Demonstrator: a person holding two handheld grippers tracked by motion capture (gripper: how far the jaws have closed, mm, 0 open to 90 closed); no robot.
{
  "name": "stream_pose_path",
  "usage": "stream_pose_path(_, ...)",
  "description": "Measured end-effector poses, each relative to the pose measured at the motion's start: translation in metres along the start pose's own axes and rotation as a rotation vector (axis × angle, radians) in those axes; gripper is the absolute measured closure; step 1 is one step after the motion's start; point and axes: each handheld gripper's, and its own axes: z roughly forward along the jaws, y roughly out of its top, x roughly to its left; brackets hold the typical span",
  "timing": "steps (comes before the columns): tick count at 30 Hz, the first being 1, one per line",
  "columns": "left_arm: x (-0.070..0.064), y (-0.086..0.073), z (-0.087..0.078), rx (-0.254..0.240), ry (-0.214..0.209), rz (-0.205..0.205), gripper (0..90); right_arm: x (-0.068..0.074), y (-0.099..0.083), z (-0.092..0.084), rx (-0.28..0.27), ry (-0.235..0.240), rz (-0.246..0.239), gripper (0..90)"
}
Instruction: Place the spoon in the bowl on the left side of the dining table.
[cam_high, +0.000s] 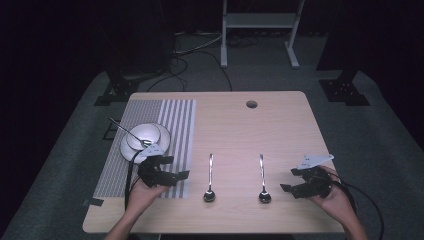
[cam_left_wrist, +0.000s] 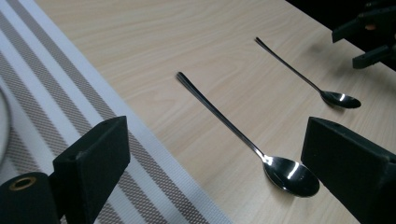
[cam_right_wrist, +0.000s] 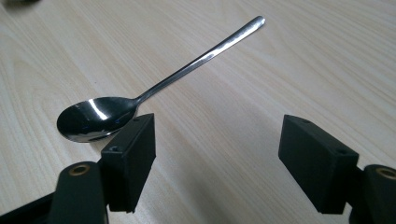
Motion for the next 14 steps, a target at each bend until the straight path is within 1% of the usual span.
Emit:
stream_pose_path(1, -0.002, 0.001, 0.002, 0.010, -0.001, 0.004, 7.1, 0.000, 0.000, 0.000, -0.002, -0.001, 0.000, 26.3)
stream_pose_path(3, -0.005, 0.003, 0.005, 0.009, -0.015, 0.002, 7.1, 0.000, 0.000, -0.001, -0.006, -0.003, 0.001, 26.3)
stream_pose_path(4, -0.008, 0.004, 0.007, 0.012, -0.018, 0.011, 7.1, 0.000, 0.000, -0.001, -0.006, -0.002, 0.001, 26.3)
stream_pose_path(6, -0.014, 0.008, 0.011, 0.008, -0.029, 0.025, 7.1, 0.000, -0.001, -0.002, -0.009, -0.004, 0.000, 26.3)
stream_pose_path(9, -0.019, 0.008, 0.016, -0.011, -0.034, 0.032, 7.1, 0.000, -0.002, -0.002, -0.012, -0.004, 0.005, 26.3)
stream_pose_path(11, -0.021, 0.007, 0.016, -0.016, -0.040, 0.032, 7.1, 0.000, -0.003, -0.003, -0.018, -0.003, 0.017, 26.3)
stream_pose_path(12, -0.021, 0.007, 0.015, -0.017, -0.037, 0.038, 7.1, -0.001, -0.004, -0.003, -0.025, 0.000, 0.022, 26.3)
stream_pose_path(14, -0.023, 0.006, 0.012, -0.033, -0.038, 0.041, 7.1, 0.000, -0.006, -0.002, -0.027, 0.002, 0.029, 26.1)
